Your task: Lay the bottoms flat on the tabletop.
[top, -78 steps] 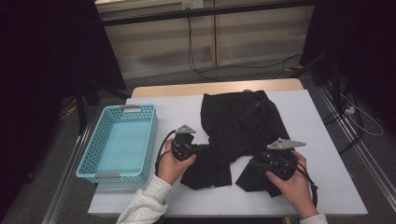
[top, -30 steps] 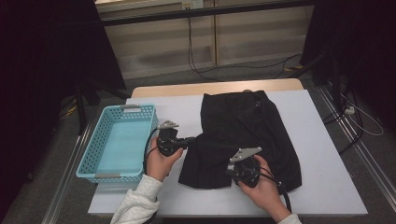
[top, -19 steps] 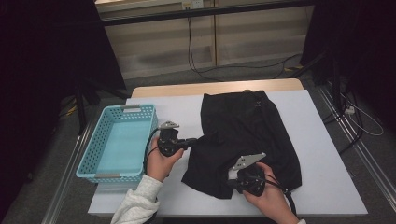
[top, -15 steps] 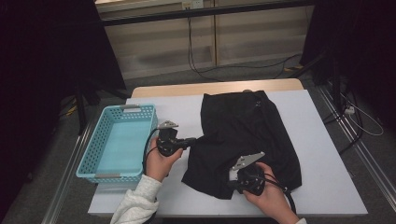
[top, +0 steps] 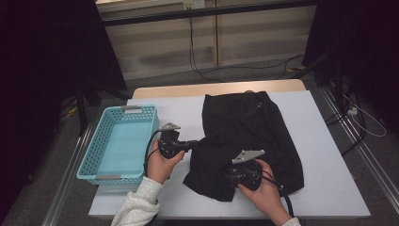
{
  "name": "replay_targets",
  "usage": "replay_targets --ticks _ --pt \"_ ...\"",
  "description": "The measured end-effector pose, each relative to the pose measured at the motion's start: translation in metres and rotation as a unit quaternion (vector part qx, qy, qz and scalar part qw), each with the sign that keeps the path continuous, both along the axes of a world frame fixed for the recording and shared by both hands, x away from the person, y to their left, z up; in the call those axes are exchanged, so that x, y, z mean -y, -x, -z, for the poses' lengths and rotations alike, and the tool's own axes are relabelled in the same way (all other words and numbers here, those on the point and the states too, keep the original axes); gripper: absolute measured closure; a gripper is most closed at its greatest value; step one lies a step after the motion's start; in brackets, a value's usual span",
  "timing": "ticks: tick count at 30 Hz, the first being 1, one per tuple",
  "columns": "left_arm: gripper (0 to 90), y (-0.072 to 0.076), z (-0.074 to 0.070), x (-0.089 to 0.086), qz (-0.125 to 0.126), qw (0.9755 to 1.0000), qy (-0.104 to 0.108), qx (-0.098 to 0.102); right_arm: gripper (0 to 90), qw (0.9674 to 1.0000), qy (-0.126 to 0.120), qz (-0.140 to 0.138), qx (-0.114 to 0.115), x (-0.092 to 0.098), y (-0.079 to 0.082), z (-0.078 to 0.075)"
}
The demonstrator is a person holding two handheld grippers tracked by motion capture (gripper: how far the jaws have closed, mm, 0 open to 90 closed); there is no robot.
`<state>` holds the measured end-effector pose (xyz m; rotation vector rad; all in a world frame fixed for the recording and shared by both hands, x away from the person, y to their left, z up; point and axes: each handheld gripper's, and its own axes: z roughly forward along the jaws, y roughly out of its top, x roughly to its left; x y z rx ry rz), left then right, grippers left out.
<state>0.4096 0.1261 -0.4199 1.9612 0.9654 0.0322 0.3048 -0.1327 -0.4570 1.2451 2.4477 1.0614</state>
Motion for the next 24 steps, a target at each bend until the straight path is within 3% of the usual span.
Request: replay_targets --ticks 3,5,11,18,22,24 --pt "89.6 0.000 0.000 0.000 0.002 1.0000 0.000 -0.002 90.0 1.0000 0.005 0.002 0.005 0.003 0.000 0.000" --pt "89.6 0.000 0.000 0.000 0.002 1.0000 0.000 0.000 90.0 1.0000 0.001 -0.002 -0.004 0.004 0.000 0.000" --pt "89.6 0.002 -0.001 -0.001 0.003 1.0000 0.002 -0.004 90.0 0.9990 0.025 -0.024 -0.026 0.013 0.011 -0.007" --pt "89.5 0.008 0.001 0.008 0.023 0.9997 -0.003 -0.013 90.0 0.9982 0.026 -0.026 -0.047 0.029 0.018 -0.013" --pt "89.2 0.011 0.005 0.013 0.033 0.9992 -0.009 -0.019 90.0 0.9979 0.031 -0.022 -0.051 0.037 0.019 -0.018" --pt "89.3 0.012 0.007 0.015 0.037 0.9990 -0.014 -0.023 90.0 0.9984 0.023 -0.016 -0.049 0.040 0.019 -0.019"
